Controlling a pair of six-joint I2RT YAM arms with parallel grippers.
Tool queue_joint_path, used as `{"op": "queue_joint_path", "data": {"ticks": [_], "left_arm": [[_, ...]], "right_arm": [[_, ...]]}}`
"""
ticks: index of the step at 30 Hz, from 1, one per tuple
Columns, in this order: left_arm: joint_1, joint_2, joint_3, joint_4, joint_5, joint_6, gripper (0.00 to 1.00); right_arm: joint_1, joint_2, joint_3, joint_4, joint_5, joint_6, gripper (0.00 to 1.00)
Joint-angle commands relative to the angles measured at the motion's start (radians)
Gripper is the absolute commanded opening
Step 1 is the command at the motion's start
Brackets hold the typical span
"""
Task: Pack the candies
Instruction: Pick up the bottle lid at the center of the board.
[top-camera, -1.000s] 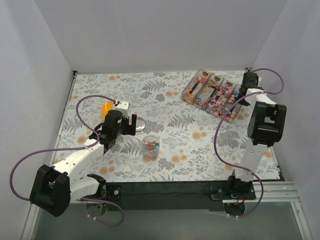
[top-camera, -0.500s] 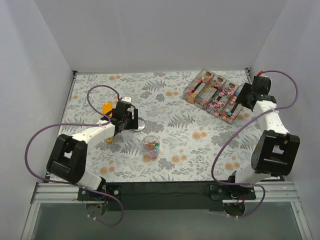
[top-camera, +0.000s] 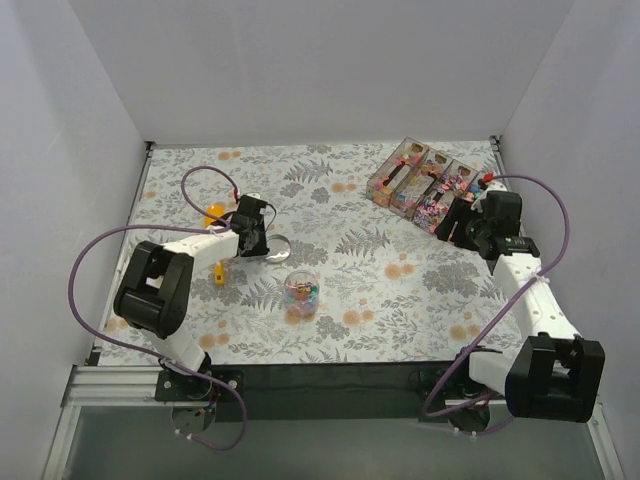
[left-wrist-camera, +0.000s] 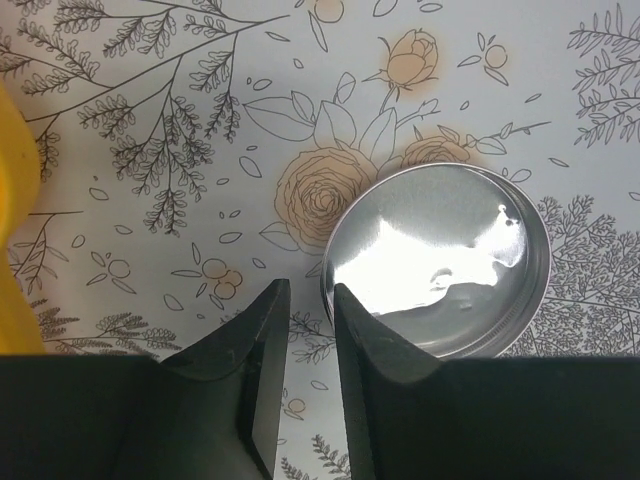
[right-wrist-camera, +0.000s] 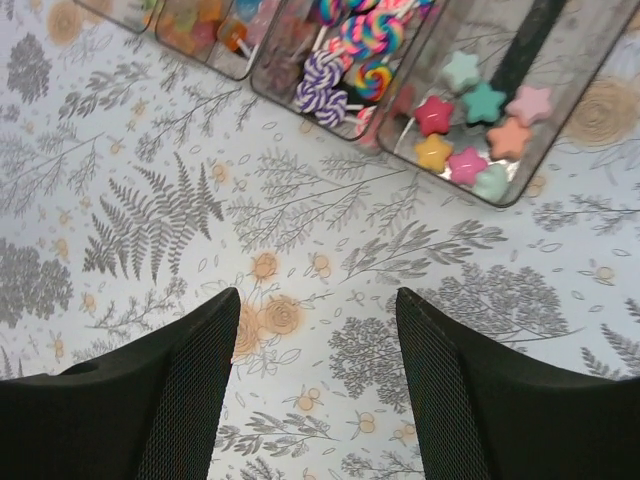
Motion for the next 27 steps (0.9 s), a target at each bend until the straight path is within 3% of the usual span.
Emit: {"op": "queue_joint_path", "data": {"ticks": [1, 8, 10, 14, 17, 19, 27], "left_arm": [[0.002, 0.022, 0.050, 0.006, 0.004, -0.021, 0.23], [0.002, 0.045, 0.052, 0.023, 0.022, -0.035, 0.12], [0.001, 0.045, 0.052, 0.023, 0.027, -0.041, 0.00], [0.002, 0.012, 0.040, 0.038, 0.048, -0.046, 0.00], [0.009, -0.054, 0.012, 0.083, 0.073, -0.052, 0.00], [0.030, -0.115, -0.019, 0.132, 0.140, -0.070, 0.00], [0.078, -0.272, -0.085, 0.252, 0.381, -0.138, 0.00]], "right_arm": [[0.055, -0.016, -0.046, 0.061, -0.065, 0.012, 0.71], [0.178, -0.018, -0.100, 0.107, -0.070, 0.022, 0.70], [0.207, -0.013, -0.103, 0.121, -0.084, 0.028, 0.71], [0.273, -0.019, -0.114, 0.190, -0.149, 0.032, 0.70], [0.314, -0.048, -0.158, 0.338, -0.249, 0.040, 0.73], [0.346, -0.056, -0.177, 0.476, -0.330, 0.061, 0.76], [0.416, 0.073, -0.114, 0.707, -0.528, 0.188, 0.87]]}}
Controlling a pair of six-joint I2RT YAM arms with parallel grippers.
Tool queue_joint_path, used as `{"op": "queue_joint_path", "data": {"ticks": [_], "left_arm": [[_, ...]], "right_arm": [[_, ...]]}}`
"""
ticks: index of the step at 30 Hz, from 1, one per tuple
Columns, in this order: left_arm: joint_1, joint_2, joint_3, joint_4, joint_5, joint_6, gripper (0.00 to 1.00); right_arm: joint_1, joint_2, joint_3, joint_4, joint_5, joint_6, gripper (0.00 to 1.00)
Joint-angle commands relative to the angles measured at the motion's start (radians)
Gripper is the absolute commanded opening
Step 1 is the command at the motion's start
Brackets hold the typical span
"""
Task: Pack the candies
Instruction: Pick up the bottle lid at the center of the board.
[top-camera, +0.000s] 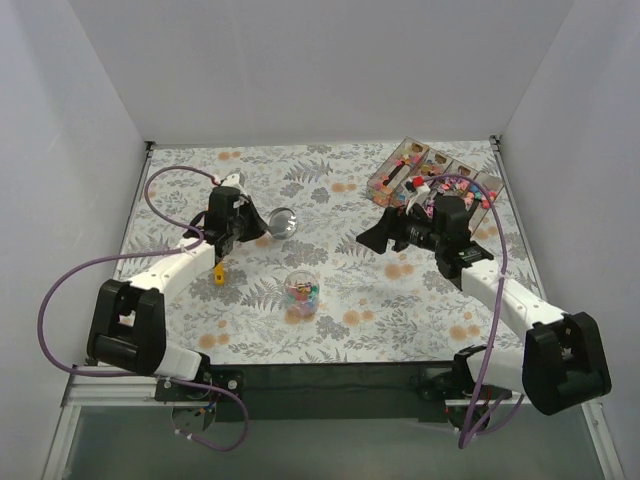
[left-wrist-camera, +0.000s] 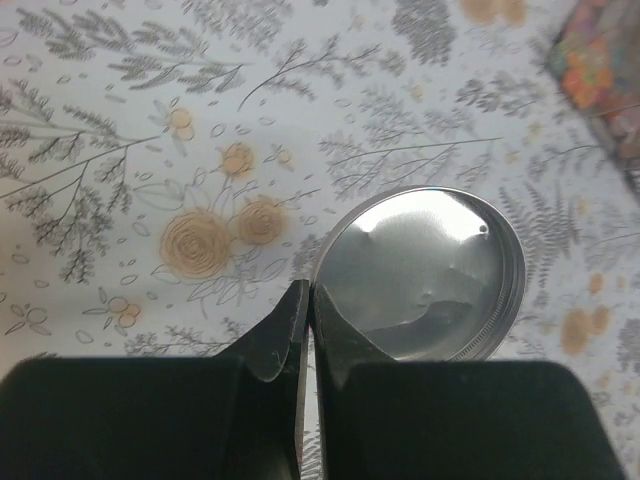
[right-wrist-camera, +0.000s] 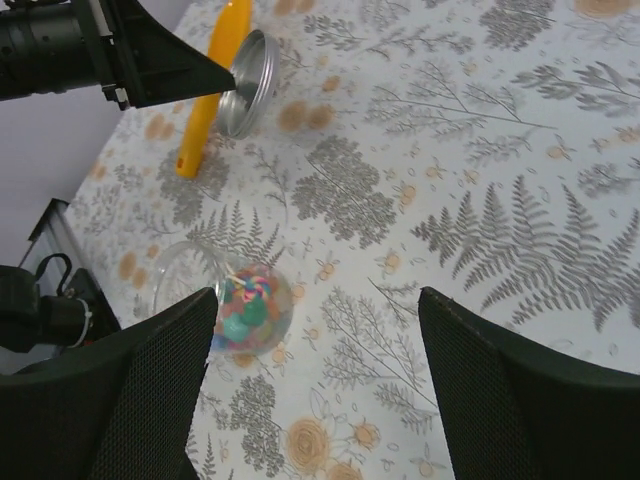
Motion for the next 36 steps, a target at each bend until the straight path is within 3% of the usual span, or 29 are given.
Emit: {"op": "queue_joint_path", "data": {"ticks": [1, 9, 15, 28, 36], "left_arm": [[0.006, -0.081, -0.027, 0.093, 0.130, -0.034, 0.00], [0.005, -0.161, -0.110, 0.211, 0.213, -0.033, 0.00], [0.005, -0.169, -0.118, 0.234, 0.234, -0.028, 0.00], [0.003, -0.189, -0.124, 0.243, 0.240, -0.019, 0.00], [0.000, -0.177, -0.124, 0.247, 0.253, -0.014, 0.00]], "right_arm": [[0.036, 0.068, 0.059, 0.201, -0.126, 0.106, 0.88], [0.181, 0.263, 0.211, 0.276, -0.048, 0.282, 0.82], [0.253, 0.387, 0.321, 0.294, 0.007, 0.322, 0.75], [0.275, 0.530, 0.417, 0.296, 0.027, 0.345, 0.64], [0.283, 0.556, 0.454, 0.299, 0.005, 0.342, 0.46]]}}
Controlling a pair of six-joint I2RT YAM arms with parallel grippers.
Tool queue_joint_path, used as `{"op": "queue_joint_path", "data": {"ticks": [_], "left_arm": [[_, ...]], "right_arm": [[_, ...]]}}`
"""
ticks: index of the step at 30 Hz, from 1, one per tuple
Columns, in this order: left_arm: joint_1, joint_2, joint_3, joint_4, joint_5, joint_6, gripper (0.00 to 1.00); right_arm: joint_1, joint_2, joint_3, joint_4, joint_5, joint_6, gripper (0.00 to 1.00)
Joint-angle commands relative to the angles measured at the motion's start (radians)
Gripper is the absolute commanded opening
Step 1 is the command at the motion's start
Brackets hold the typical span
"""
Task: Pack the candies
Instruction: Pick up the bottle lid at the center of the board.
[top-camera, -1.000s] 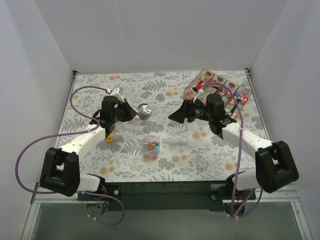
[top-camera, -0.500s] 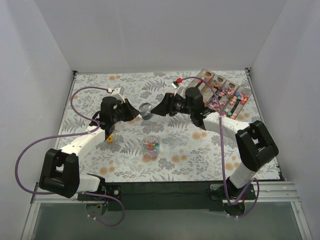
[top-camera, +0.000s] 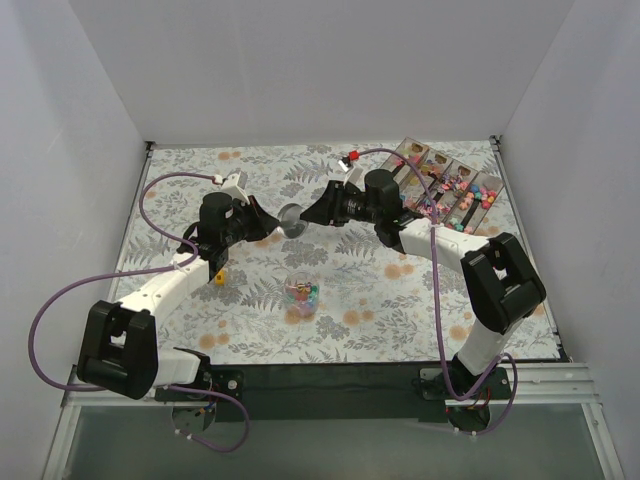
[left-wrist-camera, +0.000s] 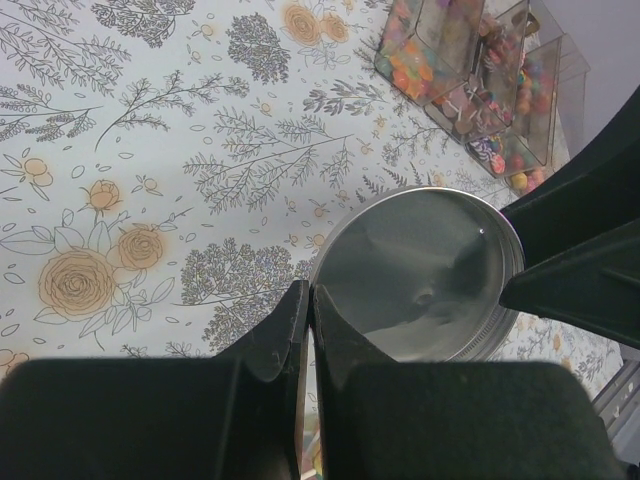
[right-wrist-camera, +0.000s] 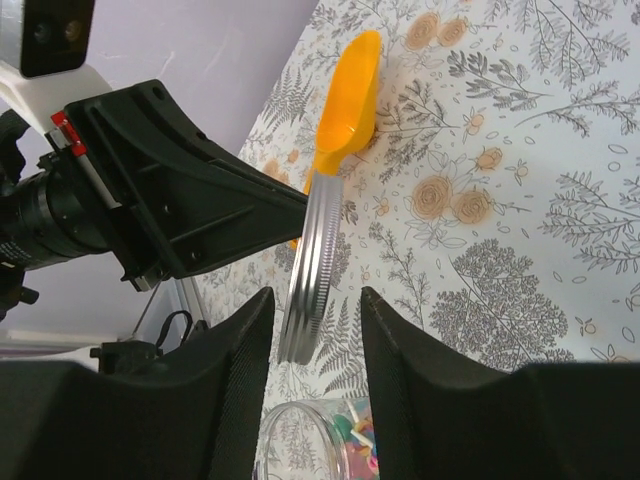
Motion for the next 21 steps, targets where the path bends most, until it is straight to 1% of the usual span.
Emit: {"op": "queue_joint_path", "data": {"ticks": [1, 3, 6, 7, 8, 9, 13, 14, 15, 17, 18, 19, 20, 21], "left_arm": [[-0.007, -0.023, -0.012, 0.017, 0.015, 0.016, 0.00], [-0.007, -0.020, -0.011, 0.017, 0.018, 0.018, 0.00], [-0.008, -0.017, -0.011, 0.017, 0.018, 0.019, 0.00], [-0.010, -0.017, -0.011, 0.017, 0.016, 0.022, 0.00], [-0.008, -0.015, -0.009, 0.017, 0.016, 0.022, 0.00], [-0.008, -0.014, -0.009, 0.015, 0.015, 0.021, 0.00], [-0.010, -0.014, -0.011, 0.015, 0.009, 0.016, 0.00], [-0.008, -0.012, -0.011, 0.012, 0.007, 0.010, 0.02], [-0.008, -0.021, -0.009, 0.011, 0.006, 0.007, 0.15], [-0.008, -0.037, -0.011, 0.005, -0.001, 0.005, 0.30], [-0.010, -0.046, -0.009, -0.003, -0.010, 0.007, 0.36], [-0.008, -0.078, -0.008, -0.027, -0.033, 0.010, 0.47], [-0.010, -0.096, -0.003, -0.041, -0.081, 0.016, 0.51], [-0.008, -0.116, 0.003, -0.061, -0.117, 0.021, 0.54]], "right_arm": [[0.012, 0.012, 0.050, 0.045, -0.020, -0.001, 0.42], [0.015, 0.014, 0.055, 0.045, -0.024, -0.002, 0.38], [0.017, 0.018, 0.058, 0.047, -0.027, -0.002, 0.25], [0.017, 0.018, 0.057, 0.048, -0.028, -0.001, 0.19], [0.018, 0.015, 0.057, 0.048, -0.030, -0.004, 0.07], [0.020, 0.014, 0.057, 0.048, -0.031, -0.005, 0.01], [0.021, -0.007, 0.046, 0.045, -0.043, -0.028, 0.01], [0.023, -0.014, 0.034, 0.045, -0.042, -0.036, 0.01], [0.023, -0.021, 0.024, 0.044, -0.040, -0.045, 0.01], [0.025, -0.050, -0.003, 0.031, -0.036, -0.080, 0.01], [0.025, -0.060, -0.009, 0.018, -0.030, -0.099, 0.01], [0.028, -0.070, -0.016, -0.020, -0.024, -0.141, 0.01], [0.031, -0.092, -0.019, -0.045, -0.007, -0.167, 0.01], [0.037, -0.104, -0.017, -0.108, 0.004, -0.198, 0.01]]}}
